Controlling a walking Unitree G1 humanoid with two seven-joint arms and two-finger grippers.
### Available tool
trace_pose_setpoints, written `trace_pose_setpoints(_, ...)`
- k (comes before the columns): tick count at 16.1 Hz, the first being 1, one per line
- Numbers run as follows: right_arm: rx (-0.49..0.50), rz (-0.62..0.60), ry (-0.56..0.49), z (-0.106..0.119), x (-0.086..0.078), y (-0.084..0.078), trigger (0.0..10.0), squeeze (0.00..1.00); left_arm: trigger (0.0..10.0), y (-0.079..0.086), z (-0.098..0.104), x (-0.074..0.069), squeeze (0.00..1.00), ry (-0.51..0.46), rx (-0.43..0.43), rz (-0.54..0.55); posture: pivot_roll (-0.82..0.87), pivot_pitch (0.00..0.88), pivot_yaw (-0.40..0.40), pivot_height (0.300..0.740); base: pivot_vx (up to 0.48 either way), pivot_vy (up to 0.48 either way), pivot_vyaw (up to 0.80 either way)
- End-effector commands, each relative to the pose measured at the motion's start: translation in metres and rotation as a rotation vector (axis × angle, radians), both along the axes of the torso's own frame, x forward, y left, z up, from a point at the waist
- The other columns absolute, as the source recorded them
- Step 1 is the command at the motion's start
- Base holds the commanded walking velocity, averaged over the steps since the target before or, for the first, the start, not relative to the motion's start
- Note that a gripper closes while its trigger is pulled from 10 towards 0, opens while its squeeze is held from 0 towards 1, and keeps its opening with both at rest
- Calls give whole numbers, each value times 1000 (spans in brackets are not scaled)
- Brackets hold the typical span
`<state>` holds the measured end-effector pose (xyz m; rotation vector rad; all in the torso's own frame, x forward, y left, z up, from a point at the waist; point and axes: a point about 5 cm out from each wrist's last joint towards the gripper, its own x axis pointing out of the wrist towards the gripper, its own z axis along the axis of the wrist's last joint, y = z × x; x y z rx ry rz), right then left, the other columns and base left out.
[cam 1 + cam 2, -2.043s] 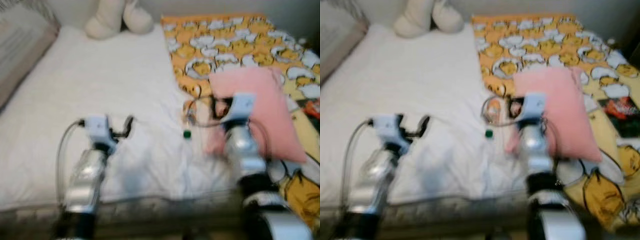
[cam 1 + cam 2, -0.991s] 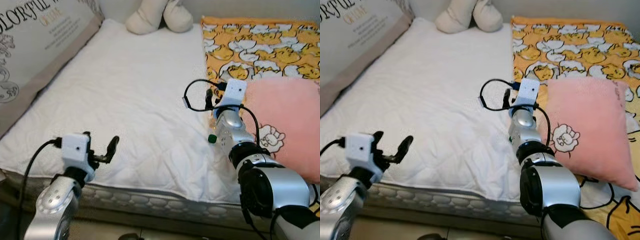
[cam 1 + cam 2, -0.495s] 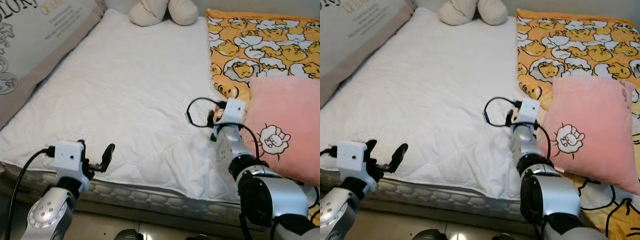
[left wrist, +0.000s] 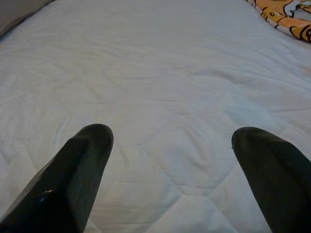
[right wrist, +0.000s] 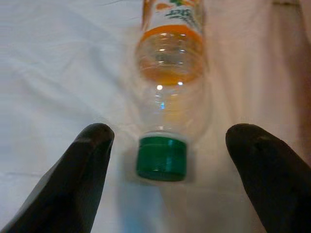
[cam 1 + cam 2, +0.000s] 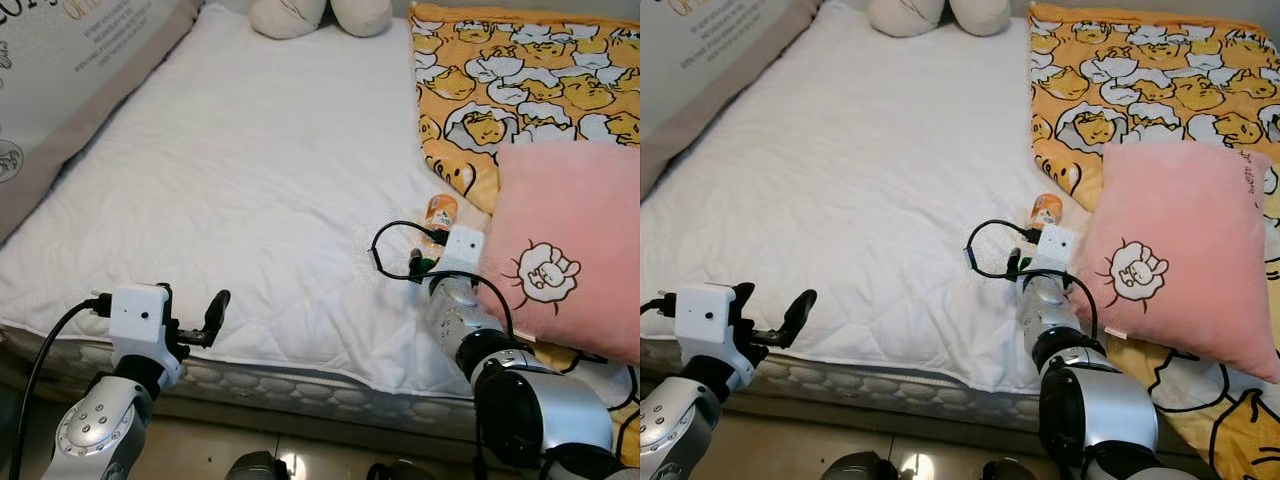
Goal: Clean up the room
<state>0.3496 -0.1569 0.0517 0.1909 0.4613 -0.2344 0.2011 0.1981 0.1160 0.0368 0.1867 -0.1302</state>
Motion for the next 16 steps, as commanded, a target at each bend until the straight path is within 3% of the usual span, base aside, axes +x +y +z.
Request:
trace_pose_setpoints(1, -9, 18, 25, -7, -5, -1, 0, 0, 10000, -2, 5, 0, 0, -11, -1, -7, 232, 126, 40, 740, 0, 0, 0)
trace_pose_setpoints(3, -26, 44, 23, -7, -5, -1, 0, 0, 10000, -2, 6, 0, 0, -10, 0, -8, 234, 129, 44, 740, 0, 0, 0)
trace_pose_setpoints(6, 87, 41, 57, -15, -10, 4, 0, 0, 10000, -1, 6, 1, 0, -6, 6, -11, 238, 128, 49, 740, 0, 0, 0)
trace_pose_setpoints(10, 139, 27, 63, -17, -11, 6, 0, 0, 10000, -3, 6, 6, 0, -8, 4, -17, 226, 123, 49, 740, 0, 0, 0)
trace_pose_setpoints(15, 69, 73, 20, -10, -6, 3, 0, 0, 10000, -5, 5, 11, 0, -13, 0, -24, 211, 117, 49, 740, 0, 0, 0)
trace_pose_setpoints(16, 7, 108, 3, -7, -5, 4, 0, 0, 10000, -6, 4, 13, 0, -14, -2, -27, 201, 103, 44, 740, 0, 0, 0)
